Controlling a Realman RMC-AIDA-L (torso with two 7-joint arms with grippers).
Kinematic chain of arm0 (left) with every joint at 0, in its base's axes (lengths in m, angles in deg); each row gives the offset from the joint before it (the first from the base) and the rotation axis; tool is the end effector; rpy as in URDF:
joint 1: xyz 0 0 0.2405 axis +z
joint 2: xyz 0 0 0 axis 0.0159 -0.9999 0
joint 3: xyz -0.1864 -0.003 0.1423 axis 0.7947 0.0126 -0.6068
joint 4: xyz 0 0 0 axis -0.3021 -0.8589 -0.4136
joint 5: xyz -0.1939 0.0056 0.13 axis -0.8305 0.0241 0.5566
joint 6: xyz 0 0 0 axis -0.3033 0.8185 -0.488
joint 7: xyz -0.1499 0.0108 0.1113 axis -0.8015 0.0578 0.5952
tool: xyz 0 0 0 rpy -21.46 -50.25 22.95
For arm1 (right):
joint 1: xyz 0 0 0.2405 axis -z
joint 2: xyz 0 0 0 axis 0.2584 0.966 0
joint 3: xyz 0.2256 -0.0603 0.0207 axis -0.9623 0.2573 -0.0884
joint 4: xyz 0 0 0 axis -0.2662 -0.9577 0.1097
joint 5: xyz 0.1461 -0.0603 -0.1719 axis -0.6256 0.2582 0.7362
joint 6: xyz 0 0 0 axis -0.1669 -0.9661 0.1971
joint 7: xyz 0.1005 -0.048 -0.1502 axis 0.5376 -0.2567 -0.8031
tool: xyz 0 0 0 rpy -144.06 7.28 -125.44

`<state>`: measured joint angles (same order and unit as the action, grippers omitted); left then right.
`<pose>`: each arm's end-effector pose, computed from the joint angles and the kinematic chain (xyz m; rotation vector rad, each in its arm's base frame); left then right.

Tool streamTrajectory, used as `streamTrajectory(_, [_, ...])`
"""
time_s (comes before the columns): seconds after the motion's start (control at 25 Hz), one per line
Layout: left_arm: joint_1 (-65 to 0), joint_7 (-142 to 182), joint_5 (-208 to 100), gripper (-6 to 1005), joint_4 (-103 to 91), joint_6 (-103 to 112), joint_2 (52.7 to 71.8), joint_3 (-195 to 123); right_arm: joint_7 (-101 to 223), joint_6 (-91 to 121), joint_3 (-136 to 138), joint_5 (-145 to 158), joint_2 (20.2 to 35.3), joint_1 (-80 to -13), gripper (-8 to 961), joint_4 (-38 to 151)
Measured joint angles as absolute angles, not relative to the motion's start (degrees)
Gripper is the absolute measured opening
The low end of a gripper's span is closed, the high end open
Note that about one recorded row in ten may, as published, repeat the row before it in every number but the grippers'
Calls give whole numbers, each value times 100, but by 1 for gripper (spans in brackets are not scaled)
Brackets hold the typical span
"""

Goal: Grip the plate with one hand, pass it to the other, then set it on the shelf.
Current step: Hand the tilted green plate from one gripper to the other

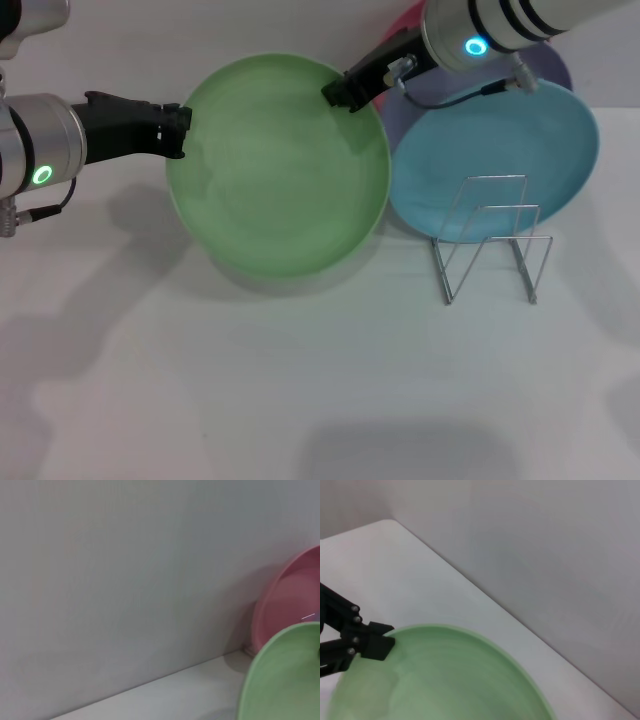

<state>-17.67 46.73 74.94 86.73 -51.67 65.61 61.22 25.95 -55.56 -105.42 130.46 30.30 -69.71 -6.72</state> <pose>-0.1473 0.4235 0.0173 -2.1677 -0.7727 -0.2455 0.0564 0.4783 -0.0416 -2.5291 0.6197 -0.0313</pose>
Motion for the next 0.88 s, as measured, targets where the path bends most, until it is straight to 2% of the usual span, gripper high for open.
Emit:
streamTrajectory(0.36, [-1746, 4754, 7486, 134, 8747, -5135, 6566, 6064, 2588, -5590, -10533, 12956, 3039, -6777, 95, -908])
streamTrajectory(0.6, [-1705, 4760, 7478, 348, 8806, -5100, 6566, 6056, 2483, -5573, -10528, 12901, 3055, -6615, 62, -1195])
streamTrajectory(0.76, [-1261, 5078, 7476, 465, 8775, -3882, 6567, 5849, 1735, -5524, -10572, 12902, 3105, -6195, 54, -1966])
streamTrajectory(0.88, [-1004, 5242, 7476, 465, 8673, -2982, 6566, 5654, 1282, -5492, -10656, 12901, 3145, -5919, 48, -2459])
